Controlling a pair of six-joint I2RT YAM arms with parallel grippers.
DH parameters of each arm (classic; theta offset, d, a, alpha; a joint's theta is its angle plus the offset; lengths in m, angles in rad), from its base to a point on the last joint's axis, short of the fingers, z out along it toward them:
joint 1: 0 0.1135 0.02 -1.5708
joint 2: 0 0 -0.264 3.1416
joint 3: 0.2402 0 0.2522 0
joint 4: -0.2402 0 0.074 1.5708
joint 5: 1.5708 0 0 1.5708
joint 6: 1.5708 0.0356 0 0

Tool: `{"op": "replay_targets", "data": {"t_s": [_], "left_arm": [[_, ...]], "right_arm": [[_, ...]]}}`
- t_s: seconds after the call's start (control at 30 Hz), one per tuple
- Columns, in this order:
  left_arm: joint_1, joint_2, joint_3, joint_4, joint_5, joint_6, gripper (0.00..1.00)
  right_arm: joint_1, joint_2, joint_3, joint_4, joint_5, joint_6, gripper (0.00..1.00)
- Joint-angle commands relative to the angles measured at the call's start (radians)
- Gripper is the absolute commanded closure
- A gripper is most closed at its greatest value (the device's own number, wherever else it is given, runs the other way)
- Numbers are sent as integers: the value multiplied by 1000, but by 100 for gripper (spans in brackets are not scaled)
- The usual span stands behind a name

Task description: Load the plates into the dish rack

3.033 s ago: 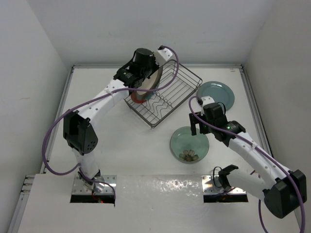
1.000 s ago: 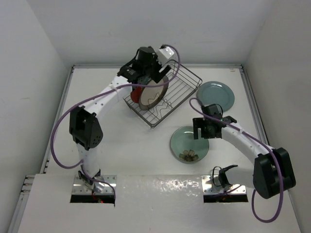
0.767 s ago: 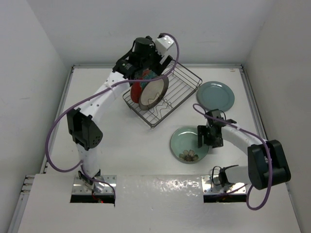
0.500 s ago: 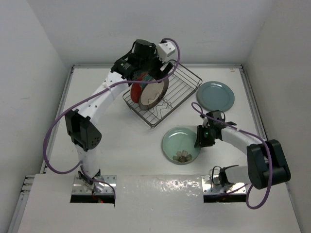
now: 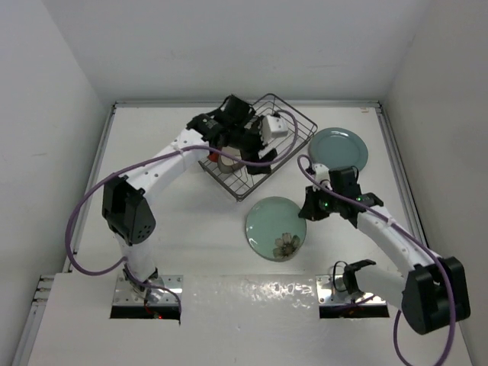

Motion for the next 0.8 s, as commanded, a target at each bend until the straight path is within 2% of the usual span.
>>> {"op": "replay_targets", "data": {"t_s": [0.0, 0.17, 0.37, 0.77], "left_arm": [[-61, -23, -53, -4, 87, 94, 17], [-103, 28, -105, 60, 148, 100, 12], [-157, 74, -196, 186, 96, 132, 9], [-172, 134, -300, 247, 156, 176, 13]], "right_arm": [[39, -64, 104, 57, -54, -79, 100], [67, -64, 150, 78, -84, -87, 100], [68, -47, 153, 63, -94, -99, 100], [68, -133, 111, 161, -118, -62, 100]]}}
